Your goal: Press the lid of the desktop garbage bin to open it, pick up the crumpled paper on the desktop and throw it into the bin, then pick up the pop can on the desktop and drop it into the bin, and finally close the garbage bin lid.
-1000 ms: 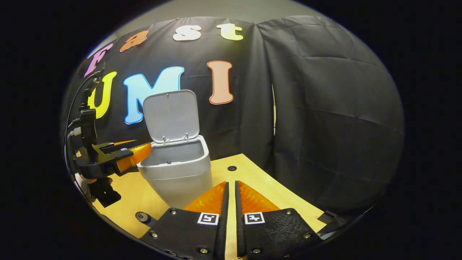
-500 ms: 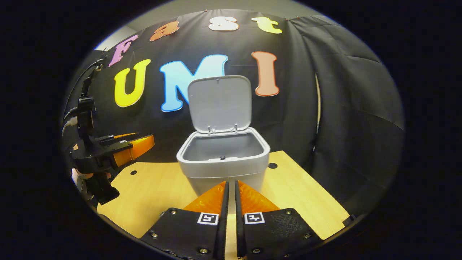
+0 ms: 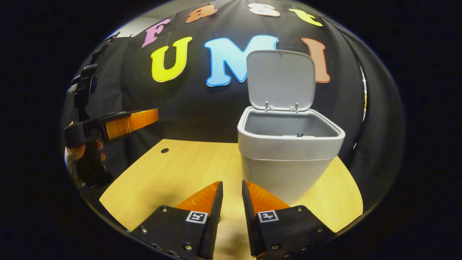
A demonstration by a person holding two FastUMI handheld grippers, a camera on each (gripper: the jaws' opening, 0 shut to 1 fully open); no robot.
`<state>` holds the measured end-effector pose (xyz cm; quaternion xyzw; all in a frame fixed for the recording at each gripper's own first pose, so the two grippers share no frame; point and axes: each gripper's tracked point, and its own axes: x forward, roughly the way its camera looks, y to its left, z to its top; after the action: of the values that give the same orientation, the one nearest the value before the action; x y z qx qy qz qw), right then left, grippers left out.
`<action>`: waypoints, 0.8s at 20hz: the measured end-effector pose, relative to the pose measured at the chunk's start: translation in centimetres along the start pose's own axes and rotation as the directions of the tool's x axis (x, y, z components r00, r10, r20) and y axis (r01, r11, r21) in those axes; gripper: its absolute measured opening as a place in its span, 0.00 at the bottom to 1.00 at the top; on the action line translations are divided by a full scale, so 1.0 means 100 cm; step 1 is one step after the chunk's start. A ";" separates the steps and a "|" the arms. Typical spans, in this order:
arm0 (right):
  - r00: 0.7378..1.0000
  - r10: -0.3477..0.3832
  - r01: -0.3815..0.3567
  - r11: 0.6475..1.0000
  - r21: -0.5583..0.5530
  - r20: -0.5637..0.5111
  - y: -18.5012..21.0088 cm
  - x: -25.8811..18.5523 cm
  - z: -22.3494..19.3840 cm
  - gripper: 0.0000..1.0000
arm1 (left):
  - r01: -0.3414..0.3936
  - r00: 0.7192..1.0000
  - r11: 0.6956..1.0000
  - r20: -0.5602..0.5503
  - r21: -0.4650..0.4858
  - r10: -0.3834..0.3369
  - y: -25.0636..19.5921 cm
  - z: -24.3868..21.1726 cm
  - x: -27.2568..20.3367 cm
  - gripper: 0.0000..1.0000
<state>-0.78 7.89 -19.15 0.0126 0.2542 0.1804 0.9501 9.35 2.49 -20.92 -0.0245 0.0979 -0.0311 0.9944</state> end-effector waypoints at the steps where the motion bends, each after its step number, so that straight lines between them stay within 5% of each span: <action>1: 1.000 0.021 -0.021 1.000 -0.008 -0.013 0.006 0.004 -0.004 0.39 | -0.014 1.000 1.000 -0.001 -0.004 0.014 0.005 0.000 -0.003 0.77; 2: 0.998 0.051 -0.052 0.999 -0.012 -0.032 0.014 0.008 -0.010 0.41 | -0.026 1.000 1.000 -0.002 -0.007 0.026 0.009 0.000 -0.007 0.77; 3: 0.997 0.064 -0.065 0.998 -0.019 -0.050 0.018 0.011 -0.017 0.70 | -0.039 0.999 0.999 -0.004 -0.009 0.039 0.014 0.000 -0.010 0.77; 7: 0.986 0.122 -0.130 0.990 -0.064 -0.109 0.038 0.024 -0.034 0.86 | -0.083 0.997 0.996 -0.010 -0.021 0.083 0.028 -0.002 -0.022 0.77; 16: 0.961 0.151 -0.191 0.967 -0.166 -0.230 0.062 0.056 -0.080 0.90 | -0.156 0.987 0.987 -0.032 -0.035 0.155 0.060 -0.009 -0.048 0.77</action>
<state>-2.25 15.09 -28.08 -0.0739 0.3358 0.2853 0.8946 4.81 8.78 -21.18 -0.0350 0.1144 0.0482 0.9916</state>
